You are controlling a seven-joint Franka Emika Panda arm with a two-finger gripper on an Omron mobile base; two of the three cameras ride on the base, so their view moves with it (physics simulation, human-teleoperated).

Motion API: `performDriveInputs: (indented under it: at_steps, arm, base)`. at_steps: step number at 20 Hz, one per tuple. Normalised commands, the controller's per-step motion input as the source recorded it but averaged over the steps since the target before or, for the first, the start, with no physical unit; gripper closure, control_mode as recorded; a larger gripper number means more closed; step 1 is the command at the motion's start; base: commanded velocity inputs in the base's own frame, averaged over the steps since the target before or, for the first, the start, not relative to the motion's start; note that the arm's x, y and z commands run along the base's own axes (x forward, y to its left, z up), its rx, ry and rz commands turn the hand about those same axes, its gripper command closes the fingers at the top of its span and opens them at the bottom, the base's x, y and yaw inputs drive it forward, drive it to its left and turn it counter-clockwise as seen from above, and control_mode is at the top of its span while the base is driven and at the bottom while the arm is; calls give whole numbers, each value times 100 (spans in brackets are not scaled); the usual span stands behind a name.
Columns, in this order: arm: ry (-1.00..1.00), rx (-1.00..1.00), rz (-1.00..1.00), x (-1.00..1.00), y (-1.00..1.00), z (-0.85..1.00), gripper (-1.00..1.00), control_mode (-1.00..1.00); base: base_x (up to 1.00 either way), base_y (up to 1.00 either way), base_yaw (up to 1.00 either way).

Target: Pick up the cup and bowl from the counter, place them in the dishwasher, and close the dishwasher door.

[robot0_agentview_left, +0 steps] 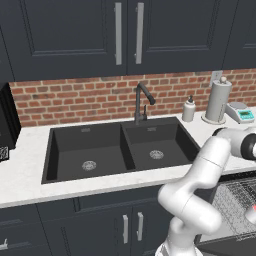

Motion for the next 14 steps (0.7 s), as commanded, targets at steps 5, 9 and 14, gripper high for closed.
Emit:
performDriveInputs:
  at_steps: [5, 9, 14]
  arm:
    - [-2, -5, 0, -8, -4, 100, -100, -100]
    - [-1, -11, 0, 0, 0, 100, -100, -100]
    - [-1, -12, 0, 0, 0, 100, -100, -100]
  base:
    - [0, 0, 0]
    - [0, 0, 0]
    - [0, 0, 0]
